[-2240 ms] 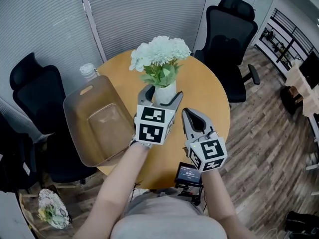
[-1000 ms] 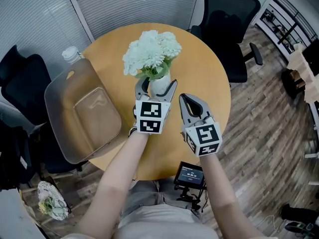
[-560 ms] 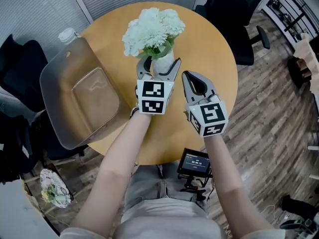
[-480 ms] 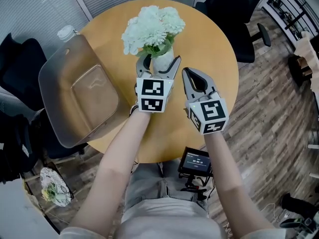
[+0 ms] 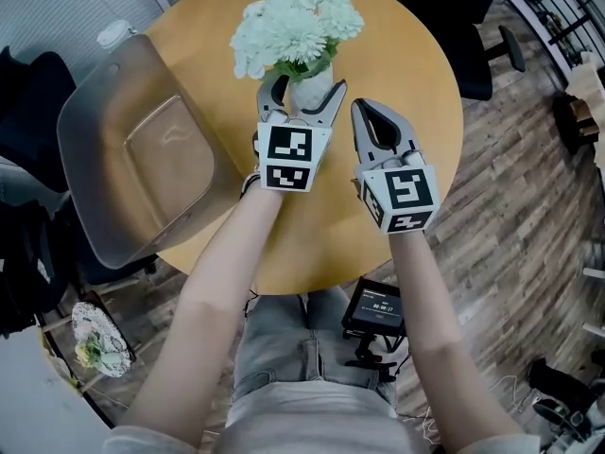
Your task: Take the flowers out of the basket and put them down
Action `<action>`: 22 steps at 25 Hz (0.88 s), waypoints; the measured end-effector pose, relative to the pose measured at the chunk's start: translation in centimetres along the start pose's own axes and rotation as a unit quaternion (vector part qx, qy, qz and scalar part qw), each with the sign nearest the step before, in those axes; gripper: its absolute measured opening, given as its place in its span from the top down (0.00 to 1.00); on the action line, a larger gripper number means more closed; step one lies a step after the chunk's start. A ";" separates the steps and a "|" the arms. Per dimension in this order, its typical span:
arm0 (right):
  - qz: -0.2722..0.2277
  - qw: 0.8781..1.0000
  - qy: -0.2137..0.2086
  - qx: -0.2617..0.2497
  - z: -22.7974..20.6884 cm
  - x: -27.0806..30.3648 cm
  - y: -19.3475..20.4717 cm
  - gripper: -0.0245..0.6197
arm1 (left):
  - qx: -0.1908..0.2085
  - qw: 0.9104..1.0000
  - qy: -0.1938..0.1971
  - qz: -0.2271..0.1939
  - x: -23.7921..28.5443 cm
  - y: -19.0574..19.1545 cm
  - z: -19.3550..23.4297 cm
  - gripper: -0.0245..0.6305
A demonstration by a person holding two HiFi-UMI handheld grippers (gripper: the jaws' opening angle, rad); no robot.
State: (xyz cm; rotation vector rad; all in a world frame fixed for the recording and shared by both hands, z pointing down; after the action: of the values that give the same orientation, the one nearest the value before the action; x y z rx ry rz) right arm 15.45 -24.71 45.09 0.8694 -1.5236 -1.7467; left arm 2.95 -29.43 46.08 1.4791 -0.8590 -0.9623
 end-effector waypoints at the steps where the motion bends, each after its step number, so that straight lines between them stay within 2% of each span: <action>1: -0.001 1.000 0.000 -0.004 -0.1 0.1 0.2 0.92 | -0.001 1.000 -0.001 -0.001 0.1 0.2 0.0 0.42; 11: -0.005 0.999 0.014 -0.032 -1.1 0.8 2.3 0.92 | 0.007 1.000 0.001 0.004 1.3 2.6 -0.5 0.42; 15: -0.006 1.000 0.018 -0.021 -1.1 0.6 2.9 0.92 | 0.019 1.000 0.008 0.003 1.5 3.4 -0.6 0.42; 22: -0.005 0.999 0.027 -0.022 -1.6 0.8 3.8 0.92 | 0.018 1.000 0.000 -0.015 2.4 4.2 -0.6 0.42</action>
State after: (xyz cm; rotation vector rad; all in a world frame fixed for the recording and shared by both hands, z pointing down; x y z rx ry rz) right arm 16.49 -26.65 48.61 0.8957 -1.4424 -1.7443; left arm 4.43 -31.87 50.00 1.5254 -0.8614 -0.9736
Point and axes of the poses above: the fingertips, and each gripper's own axes: x forward along the fingers, z to its left, y out of its underside, the point moved 7 cm from there along -x, backward along the fingers, and after that the axes turned 12 degrees about -z, right-handed, at the moved point
